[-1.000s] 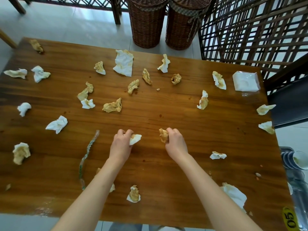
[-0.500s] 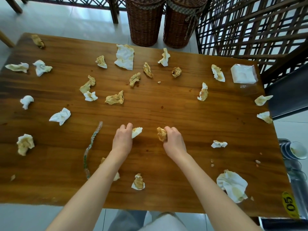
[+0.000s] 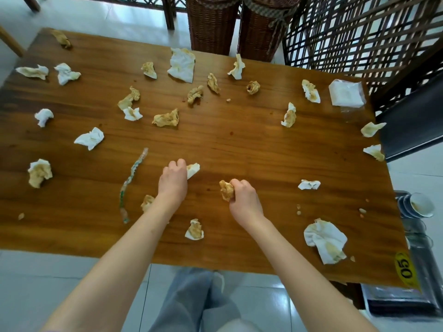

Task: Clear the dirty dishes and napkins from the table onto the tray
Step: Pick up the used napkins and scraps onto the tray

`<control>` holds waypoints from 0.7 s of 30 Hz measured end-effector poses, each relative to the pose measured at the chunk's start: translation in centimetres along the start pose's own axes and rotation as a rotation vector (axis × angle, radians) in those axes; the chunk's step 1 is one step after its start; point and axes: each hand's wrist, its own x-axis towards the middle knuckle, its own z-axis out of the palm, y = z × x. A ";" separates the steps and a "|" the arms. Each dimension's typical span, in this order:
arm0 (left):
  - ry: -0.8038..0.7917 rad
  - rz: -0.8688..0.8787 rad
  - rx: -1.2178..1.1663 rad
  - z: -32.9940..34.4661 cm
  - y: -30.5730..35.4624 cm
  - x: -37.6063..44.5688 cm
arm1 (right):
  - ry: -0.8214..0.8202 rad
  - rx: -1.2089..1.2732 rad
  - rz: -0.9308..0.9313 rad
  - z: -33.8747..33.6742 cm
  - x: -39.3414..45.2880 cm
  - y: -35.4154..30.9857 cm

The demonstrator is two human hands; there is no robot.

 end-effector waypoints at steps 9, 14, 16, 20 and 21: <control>0.090 -0.013 0.016 -1.1 -4.7 -7.6 | -0.100 0.004 -0.080 5.1 -5.4 -3.4; 0.034 0.006 0.027 -0.2 -6.7 -9.6 | -0.065 -0.014 -0.039 8.1 -6.4 -4.2; 0.035 0.012 0.025 0.3 -7.0 -9.9 | -0.059 -0.029 -0.006 8.8 -6.5 -4.3; 0.089 0.018 0.000 1.1 -7.0 -10.1 | -0.050 -0.060 -0.042 9.8 -6.6 -4.2; 0.093 0.027 -0.007 1.4 -7.1 -10.1 | -0.044 -0.088 -0.059 10.0 -6.6 -4.2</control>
